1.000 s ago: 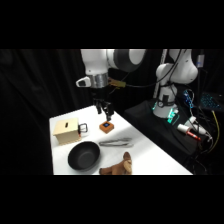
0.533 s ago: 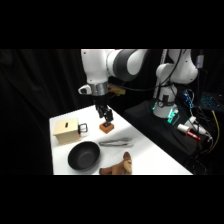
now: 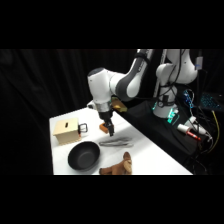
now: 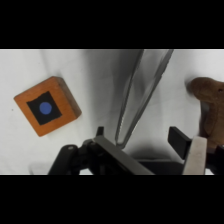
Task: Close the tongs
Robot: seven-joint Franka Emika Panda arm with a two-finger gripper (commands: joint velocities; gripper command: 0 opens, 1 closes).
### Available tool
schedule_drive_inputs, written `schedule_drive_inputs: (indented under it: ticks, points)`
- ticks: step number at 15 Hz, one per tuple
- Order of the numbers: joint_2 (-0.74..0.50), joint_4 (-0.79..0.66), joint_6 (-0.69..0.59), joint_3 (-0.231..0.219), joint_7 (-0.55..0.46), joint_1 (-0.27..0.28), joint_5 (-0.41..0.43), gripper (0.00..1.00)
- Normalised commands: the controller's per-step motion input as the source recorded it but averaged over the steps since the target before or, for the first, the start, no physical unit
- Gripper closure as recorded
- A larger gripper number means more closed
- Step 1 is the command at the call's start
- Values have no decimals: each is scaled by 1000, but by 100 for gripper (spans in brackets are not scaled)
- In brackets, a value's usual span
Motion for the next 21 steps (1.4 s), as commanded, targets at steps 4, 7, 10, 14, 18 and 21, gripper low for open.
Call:
schedule_drive_inputs:
  ticks: [4, 7, 10, 14, 18, 21]
  points:
    - [149, -12, 271, -21, 290, 64, 243, 0]
    - [180, 24, 305, 1, 170, 52, 256, 0]
    - [201, 55, 290, 4, 99, 57, 195, 0]
    - [182, 85, 207, 1, 79, 87, 120, 0]
    - [117, 82, 151, -48, 109, 142, 31, 35]
    - [51, 66, 113, -82, 117, 150, -24, 59]
